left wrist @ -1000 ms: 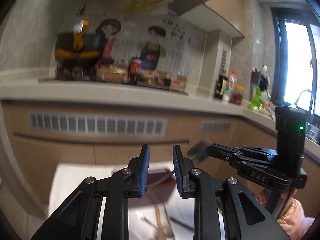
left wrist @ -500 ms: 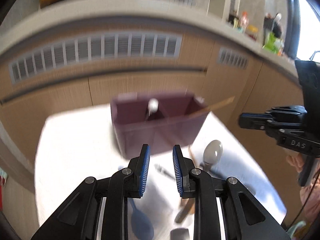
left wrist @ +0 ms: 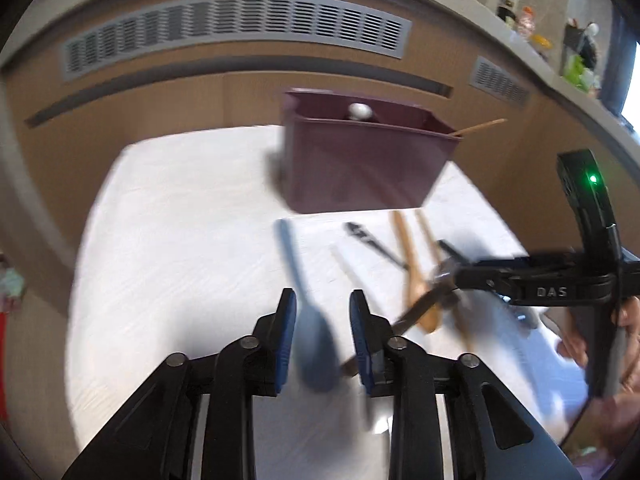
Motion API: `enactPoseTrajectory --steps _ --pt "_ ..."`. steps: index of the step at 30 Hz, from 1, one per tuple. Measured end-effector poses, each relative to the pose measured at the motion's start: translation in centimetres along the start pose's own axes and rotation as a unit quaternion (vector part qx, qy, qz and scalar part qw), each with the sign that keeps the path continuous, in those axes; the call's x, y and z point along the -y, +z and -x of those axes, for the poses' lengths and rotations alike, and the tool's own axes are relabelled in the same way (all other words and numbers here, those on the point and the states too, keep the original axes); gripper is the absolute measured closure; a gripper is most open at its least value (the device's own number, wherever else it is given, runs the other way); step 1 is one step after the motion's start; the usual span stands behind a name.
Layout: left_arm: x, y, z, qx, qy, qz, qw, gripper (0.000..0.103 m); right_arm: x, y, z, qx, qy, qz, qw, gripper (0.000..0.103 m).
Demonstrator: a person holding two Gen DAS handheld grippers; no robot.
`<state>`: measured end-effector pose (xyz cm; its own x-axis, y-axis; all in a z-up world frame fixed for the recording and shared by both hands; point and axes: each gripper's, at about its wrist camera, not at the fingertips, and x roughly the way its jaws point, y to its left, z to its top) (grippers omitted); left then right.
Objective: Organize utensils
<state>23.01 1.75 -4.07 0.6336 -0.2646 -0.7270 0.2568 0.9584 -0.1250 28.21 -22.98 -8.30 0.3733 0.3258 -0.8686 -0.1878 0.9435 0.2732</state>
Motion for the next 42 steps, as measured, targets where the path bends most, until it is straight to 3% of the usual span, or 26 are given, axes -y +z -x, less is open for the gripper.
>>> enactPoseTrajectory --steps 1,3,6,10,14,16,19,23,25,27,30,32,33,37,40,42 --pt "-0.3 -0.5 0.4 0.004 0.017 0.008 0.9998 0.058 0.0 -0.4 -0.3 -0.004 0.008 -0.021 1.000 0.057" --pt "-1.0 -1.2 1.2 0.011 0.038 0.023 0.9989 0.050 0.0 -1.5 -0.9 -0.011 0.013 -0.063 0.998 0.057" --pt "-1.7 -2.3 1.8 0.014 0.038 0.030 0.9988 0.049 -0.7 -2.5 -0.5 0.011 -0.003 -0.088 0.996 0.053" --pt "-2.4 -3.1 2.0 0.010 0.028 0.045 0.9985 0.047 -2.2 -1.7 -1.3 0.013 -0.011 -0.078 0.997 0.037" --pt "-2.4 -3.9 2.0 -0.003 0.019 0.050 0.9986 0.047 -3.2 0.0 -2.6 0.040 -0.046 -0.085 0.994 0.036" --pt "-1.9 -4.3 1.8 -0.018 0.008 0.039 0.9991 0.047 -3.9 0.6 -3.2 0.044 -0.063 -0.063 0.995 0.036" --pt "-0.3 -4.9 1.3 -0.047 -0.031 0.015 0.9983 0.047 -5.2 0.4 -3.6 0.029 -0.095 0.029 0.995 0.038" --pt "2.7 -5.3 -0.1 -0.091 -0.085 -0.009 0.9922 0.047 -4.5 -1.0 -2.5 0.040 -0.137 0.113 0.983 0.039" --pt "4.0 -5.4 -0.9 -0.104 -0.080 -0.021 0.9911 0.047 -3.5 -1.6 -1.3 0.062 -0.169 0.129 0.975 0.039" --pt "5.1 -5.4 -1.6 -0.111 -0.053 -0.034 0.9918 0.047 -2.5 -2.0 0.2 0.084 -0.182 0.132 0.971 0.038" --pt "6.2 -5.4 -2.6 -0.114 -0.019 -0.044 0.9924 0.048 -0.9 -2.4 2.9 0.117 -0.172 0.118 0.971 0.032" --pt "6.7 -5.5 -2.8 -0.096 -0.002 -0.054 0.9939 0.058 0.3 -3.0 4.2 0.133 -0.177 0.094 0.971 0.025" --pt "6.9 -5.5 -2.9 -0.089 0.002 -0.057 0.9944 0.069 0.8 -3.3 4.6 0.138 -0.178 0.080 0.971 0.024" --pt "6.3 -5.4 -2.4 -0.063 -0.002 -0.043 0.9971 0.069 1.6 -4.0 4.0 0.112 -0.158 0.015 0.981 0.024" --pt "5.1 -4.8 -1.0 -0.022 0.014 -0.031 0.9992 0.069 1.7 -3.9 2.8 0.102 -0.100 -0.035 0.989 0.024" --pt "4.1 -4.3 -0.2 -0.006 0.008 -0.013 0.9999 0.069 0.3 -3.2 1.7 0.096 -0.081 -0.030 0.992 0.024"
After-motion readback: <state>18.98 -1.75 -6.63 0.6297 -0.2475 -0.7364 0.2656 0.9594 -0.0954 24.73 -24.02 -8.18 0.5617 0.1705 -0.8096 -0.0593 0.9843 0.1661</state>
